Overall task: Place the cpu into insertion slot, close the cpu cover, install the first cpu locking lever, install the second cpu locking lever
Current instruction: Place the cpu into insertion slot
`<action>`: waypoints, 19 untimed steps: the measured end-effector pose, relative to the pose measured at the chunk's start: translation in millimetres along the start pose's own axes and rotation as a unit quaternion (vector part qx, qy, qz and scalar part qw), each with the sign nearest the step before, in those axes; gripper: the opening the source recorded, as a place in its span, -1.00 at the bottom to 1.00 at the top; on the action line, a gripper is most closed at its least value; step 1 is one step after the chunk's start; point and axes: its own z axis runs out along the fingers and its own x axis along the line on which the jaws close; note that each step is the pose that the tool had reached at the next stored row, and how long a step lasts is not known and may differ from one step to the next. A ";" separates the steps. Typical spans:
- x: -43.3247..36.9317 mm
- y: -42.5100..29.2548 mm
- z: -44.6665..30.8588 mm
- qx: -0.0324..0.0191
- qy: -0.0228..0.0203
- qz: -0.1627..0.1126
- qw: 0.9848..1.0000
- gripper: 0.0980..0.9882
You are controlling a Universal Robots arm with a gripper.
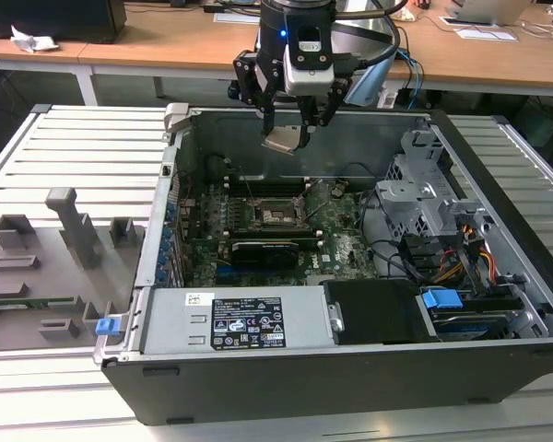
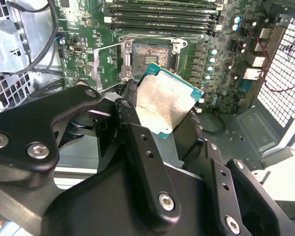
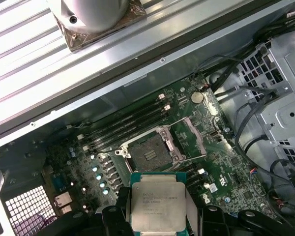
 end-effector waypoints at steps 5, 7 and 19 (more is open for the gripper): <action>0.0 0.0 0.1 0.000 -0.001 0.008 1.000 -0.01; 0.0 0.0 0.2 0.000 -0.001 0.010 1.000 -0.01; 0.0 -0.1 0.7 -0.001 -0.003 0.037 0.999 -0.01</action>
